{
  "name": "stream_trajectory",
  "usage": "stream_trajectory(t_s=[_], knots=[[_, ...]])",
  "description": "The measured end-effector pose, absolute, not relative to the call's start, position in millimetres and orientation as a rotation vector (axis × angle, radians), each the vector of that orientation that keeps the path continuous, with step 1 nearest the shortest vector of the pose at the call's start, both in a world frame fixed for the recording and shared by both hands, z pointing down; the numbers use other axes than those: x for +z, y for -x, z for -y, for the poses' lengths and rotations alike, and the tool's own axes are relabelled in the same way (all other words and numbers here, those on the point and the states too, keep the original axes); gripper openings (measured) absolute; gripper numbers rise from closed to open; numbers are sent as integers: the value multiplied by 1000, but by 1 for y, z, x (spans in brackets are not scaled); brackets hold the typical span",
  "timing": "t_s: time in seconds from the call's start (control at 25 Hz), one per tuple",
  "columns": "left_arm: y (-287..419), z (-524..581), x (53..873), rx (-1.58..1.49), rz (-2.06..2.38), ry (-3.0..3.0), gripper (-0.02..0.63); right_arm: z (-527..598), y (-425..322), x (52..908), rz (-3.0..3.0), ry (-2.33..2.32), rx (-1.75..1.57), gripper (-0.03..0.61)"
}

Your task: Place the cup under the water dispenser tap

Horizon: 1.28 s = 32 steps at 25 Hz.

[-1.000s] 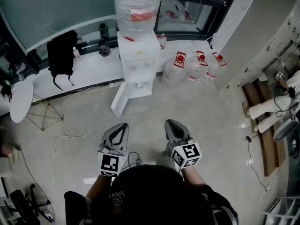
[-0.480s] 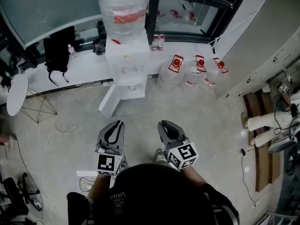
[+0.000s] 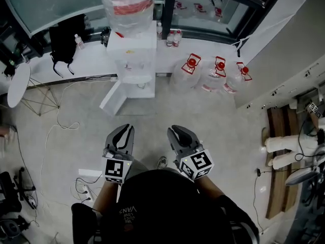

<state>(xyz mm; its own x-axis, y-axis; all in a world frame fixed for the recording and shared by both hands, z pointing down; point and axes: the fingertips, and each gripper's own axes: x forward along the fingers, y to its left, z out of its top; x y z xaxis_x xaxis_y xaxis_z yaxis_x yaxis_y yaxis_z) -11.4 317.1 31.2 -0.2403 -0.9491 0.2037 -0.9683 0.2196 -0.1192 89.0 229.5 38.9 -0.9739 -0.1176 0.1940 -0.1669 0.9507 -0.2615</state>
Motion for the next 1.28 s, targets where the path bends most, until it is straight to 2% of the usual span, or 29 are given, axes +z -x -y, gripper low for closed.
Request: stream_trajectory(t_s=[0.28, 0.68, 1.28], knots=[[10, -289, 48, 415, 2335, -1911, 80, -209, -97, 57, 2922, -236, 428, 46], [57, -224, 101, 531, 2077, -2124, 127, -167, -64, 82, 2909, -491, 500, 46], [148, -75, 264, 695, 1943, -2199, 167, -53, -11, 196, 2847, -788, 599, 48]])
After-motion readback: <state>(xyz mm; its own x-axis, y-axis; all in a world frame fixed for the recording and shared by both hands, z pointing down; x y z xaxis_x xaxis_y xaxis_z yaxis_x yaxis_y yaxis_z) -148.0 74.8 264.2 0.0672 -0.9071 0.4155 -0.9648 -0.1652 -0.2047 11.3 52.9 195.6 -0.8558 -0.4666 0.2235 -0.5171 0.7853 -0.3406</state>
